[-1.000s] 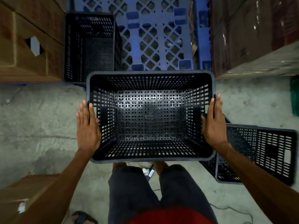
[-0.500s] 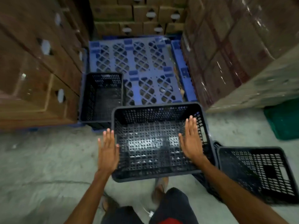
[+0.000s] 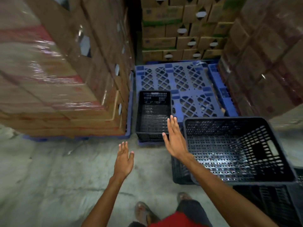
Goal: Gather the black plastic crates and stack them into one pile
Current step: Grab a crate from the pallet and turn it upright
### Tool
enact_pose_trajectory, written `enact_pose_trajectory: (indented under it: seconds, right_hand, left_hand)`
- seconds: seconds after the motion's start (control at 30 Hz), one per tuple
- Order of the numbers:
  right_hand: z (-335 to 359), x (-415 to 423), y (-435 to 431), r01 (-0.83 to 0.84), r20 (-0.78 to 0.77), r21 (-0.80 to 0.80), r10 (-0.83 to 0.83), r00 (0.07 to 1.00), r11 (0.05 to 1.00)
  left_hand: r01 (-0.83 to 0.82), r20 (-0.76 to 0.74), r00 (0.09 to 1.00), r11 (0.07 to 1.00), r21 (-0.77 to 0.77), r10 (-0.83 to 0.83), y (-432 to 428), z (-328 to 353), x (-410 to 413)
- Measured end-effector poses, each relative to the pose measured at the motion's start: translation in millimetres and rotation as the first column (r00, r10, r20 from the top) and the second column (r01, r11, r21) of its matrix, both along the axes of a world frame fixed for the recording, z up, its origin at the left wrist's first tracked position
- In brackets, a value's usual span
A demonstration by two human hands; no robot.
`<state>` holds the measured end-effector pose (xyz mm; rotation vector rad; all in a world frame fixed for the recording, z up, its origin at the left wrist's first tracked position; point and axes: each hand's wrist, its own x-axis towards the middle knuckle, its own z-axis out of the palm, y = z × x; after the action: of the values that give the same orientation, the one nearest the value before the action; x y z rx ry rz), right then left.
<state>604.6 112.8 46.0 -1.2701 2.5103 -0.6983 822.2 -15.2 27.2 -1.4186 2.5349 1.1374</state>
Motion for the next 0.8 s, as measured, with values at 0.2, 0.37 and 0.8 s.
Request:
enact_pose_trajectory:
  seconds: [0.2,0.37,0.8]
  right_hand:
    - [-5.3,-15.8,-52.6,-0.091,-0.049,0.148,0.099,0.994,0.985]
    - [-26.3,-73.4,-110.9,-0.107,-0.033,0.239,0.118,0.992,0.965]
    - [-250.4,-315.2,-333.5,-0.261,0.031,0.539,0.291,0.956,0.801]
  left_hand:
    - [-0.152,-0.018,0.987,0.97,0.189,0.158,-41.6,-2.4,3.6]
    - [-0.304,-0.007,0.943,0.87,0.388,0.333,-70.2,-22.7,-42.4]
    - [-0.782,0.48,0.429,0.049,0.621,0.766,-172.1,-224.0,-238.4]
